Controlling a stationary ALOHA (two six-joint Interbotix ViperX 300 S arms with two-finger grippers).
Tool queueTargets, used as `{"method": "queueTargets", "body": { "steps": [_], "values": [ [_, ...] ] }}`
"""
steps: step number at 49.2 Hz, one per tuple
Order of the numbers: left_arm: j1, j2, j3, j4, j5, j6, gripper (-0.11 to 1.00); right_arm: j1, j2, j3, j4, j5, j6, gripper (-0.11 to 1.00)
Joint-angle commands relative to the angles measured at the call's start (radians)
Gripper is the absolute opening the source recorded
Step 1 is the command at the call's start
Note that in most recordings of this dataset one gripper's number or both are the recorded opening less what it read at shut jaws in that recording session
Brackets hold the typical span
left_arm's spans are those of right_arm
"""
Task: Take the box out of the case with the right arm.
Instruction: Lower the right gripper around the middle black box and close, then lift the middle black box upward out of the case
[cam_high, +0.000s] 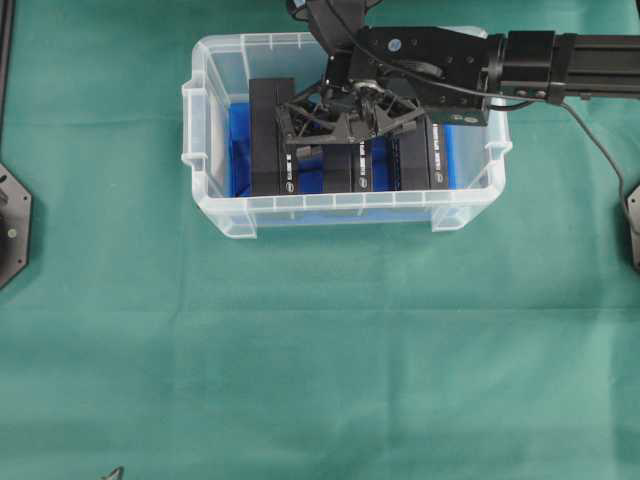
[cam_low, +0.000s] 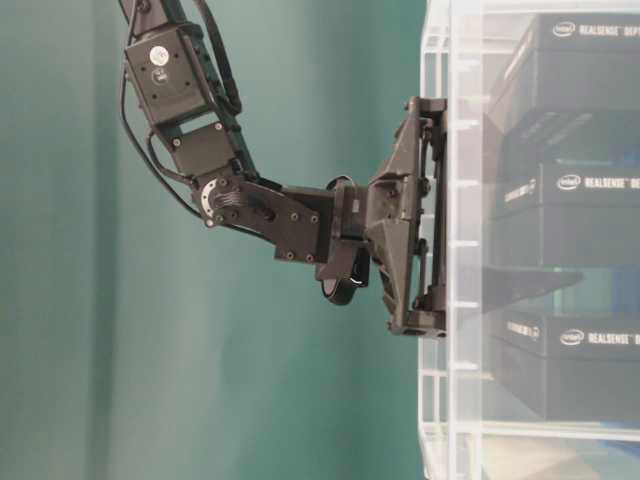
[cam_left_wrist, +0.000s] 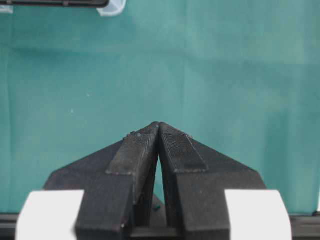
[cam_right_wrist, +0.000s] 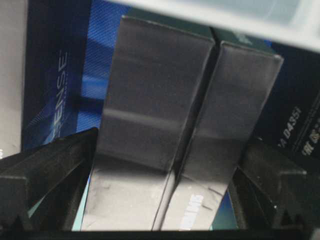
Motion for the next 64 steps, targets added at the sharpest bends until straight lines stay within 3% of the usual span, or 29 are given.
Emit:
{"method": "queueTargets", "body": {
  "steps": [1, 14, 17, 22, 46, 59, 64],
  "values": [
    [-0.003, 0.003, -0.018, 0.003, -0.003, 0.002, 0.00, 0.006, -0.020, -0.009, 0.018, -0.003, 0.009, 0.96],
    [-0.003, 0.003, -0.020, 0.005, -0.003, 0.002, 0.00, 0.015, -0.020, -0.011, 0.034, -0.002, 0.084, 0.92],
    [-0.003, 0.002, -0.018, 0.005, -0.003, 0.002, 0.00, 0.017, -0.018, -0.011, 0.032, -0.002, 0.086, 0.86],
    [-0.003, 0.003, -0.018, 0.005, -0.003, 0.002, 0.00, 0.017, -0.018, -0.018, 0.028, -0.002, 0.089, 0.66],
    [-0.003, 0.002, -0.018, 0.005, -0.003, 0.002, 0.00, 0.017, -0.041, -0.069, 0.009, 0.074, 0.091, 0.66],
    [-0.003, 0.002, -0.018, 0.005, -0.003, 0.002, 0.00, 0.017, -0.083, -0.218, -0.035, 0.268, 0.091, 0.67],
    [-0.003, 0.002, -0.018, 0.005, -0.003, 0.002, 0.00, 0.020, -0.086, -0.305, -0.077, 0.370, 0.091, 0.67]
  ]
}}
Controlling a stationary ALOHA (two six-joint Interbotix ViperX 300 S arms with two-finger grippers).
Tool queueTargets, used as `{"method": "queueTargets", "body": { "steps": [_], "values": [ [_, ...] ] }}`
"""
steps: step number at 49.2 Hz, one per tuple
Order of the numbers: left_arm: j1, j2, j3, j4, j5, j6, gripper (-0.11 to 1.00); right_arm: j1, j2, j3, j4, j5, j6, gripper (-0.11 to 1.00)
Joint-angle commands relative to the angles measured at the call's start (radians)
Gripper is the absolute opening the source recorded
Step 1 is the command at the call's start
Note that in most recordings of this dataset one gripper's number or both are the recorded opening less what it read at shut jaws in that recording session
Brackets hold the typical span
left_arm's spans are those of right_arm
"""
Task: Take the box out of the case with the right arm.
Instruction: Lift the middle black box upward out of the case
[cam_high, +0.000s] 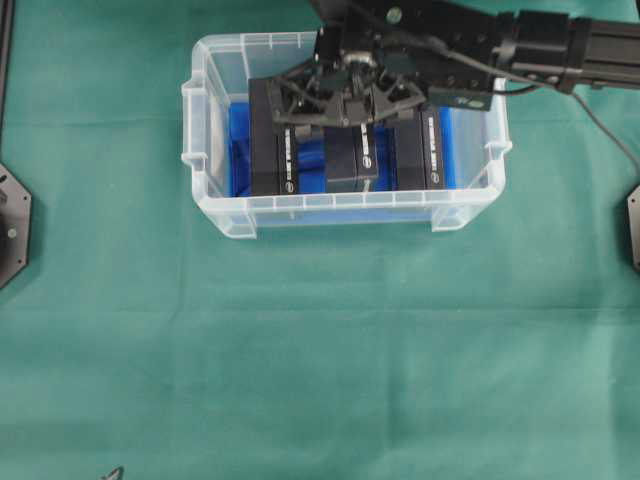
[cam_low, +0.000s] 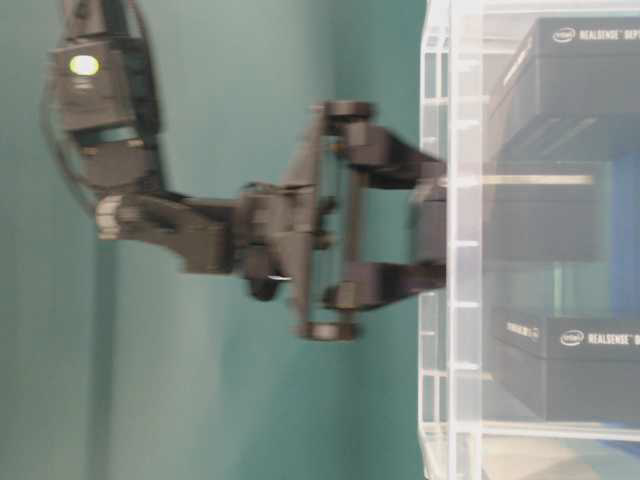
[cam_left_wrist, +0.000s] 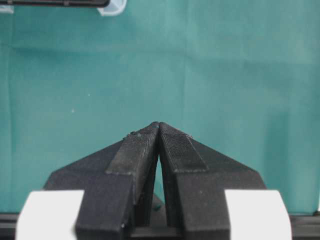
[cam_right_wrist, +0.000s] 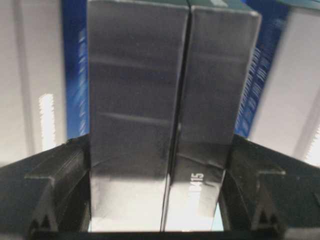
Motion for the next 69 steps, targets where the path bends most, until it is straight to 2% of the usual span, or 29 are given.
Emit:
{"method": "queueTargets", "body": {
  "steps": [1, 6, 14, 31, 35, 69],
  "values": [
    [-0.003, 0.003, -0.018, 0.003, -0.005, 0.000, 0.00, 0.003, -0.060, -0.104, -0.043, 0.084, 0.000, 0.67],
    [-0.003, 0.003, -0.018, 0.003, -0.005, 0.000, 0.00, 0.008, -0.060, -0.187, -0.087, 0.155, -0.002, 0.66],
    [-0.003, 0.002, -0.018, 0.003, -0.003, 0.000, 0.00, 0.015, -0.060, -0.299, -0.132, 0.227, -0.009, 0.66],
    [-0.003, 0.002, -0.018, 0.003, 0.006, 0.000, 0.00, 0.034, -0.060, -0.428, -0.164, 0.308, -0.009, 0.66],
    [-0.003, 0.002, -0.018, 0.003, 0.009, 0.000, 0.00, 0.037, -0.060, -0.440, -0.176, 0.316, -0.009, 0.66],
    [-0.003, 0.002, -0.018, 0.003, 0.011, -0.003, 0.00, 0.040, -0.058, -0.442, -0.176, 0.357, -0.008, 0.66]
  ]
}}
